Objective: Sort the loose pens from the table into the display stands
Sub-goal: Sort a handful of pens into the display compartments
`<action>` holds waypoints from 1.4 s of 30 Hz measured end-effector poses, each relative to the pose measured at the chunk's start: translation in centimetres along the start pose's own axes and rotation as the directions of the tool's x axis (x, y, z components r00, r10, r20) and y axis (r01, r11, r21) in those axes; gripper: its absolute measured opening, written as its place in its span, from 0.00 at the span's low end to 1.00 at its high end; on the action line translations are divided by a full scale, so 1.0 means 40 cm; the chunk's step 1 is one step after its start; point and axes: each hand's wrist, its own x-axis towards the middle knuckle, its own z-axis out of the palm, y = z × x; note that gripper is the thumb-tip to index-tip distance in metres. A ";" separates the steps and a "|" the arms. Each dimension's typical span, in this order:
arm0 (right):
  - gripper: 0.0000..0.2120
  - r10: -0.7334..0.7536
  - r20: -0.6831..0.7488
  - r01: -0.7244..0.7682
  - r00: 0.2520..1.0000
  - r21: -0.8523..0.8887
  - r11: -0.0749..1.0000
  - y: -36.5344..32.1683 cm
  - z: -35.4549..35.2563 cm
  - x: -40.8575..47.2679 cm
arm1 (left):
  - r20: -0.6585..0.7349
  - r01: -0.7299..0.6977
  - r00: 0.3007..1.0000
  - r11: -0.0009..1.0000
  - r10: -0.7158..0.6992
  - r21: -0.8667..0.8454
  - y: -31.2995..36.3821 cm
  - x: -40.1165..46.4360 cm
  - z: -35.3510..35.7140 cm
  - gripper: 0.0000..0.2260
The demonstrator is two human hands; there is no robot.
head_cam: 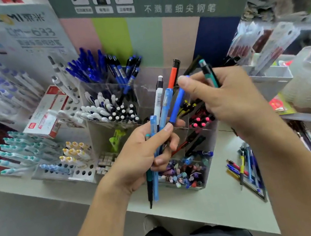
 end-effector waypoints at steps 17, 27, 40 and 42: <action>0.08 -0.392 -0.160 0.398 0.906 0.005 0.918 -0.082 0.144 0.108 | -0.441 -0.147 0.890 0.989 0.119 -0.029 0.014 -0.095 -0.116 0.09; 0.21 -0.079 0.145 0.154 0.986 -0.628 0.763 -0.099 0.301 0.252 | -0.376 -0.161 0.917 0.986 0.132 -0.047 0.039 -0.110 -0.144 0.11; 0.15 -0.040 0.284 0.040 0.958 0.006 0.999 0.002 0.194 0.036 | -0.342 -0.124 0.925 0.981 0.168 0.147 0.028 -0.056 -0.103 0.09; 0.17 -0.078 0.170 0.077 0.982 0.010 0.997 0.021 0.180 0.046 | -0.362 -0.102 0.912 0.963 0.190 0.248 0.030 -0.046 -0.100 0.08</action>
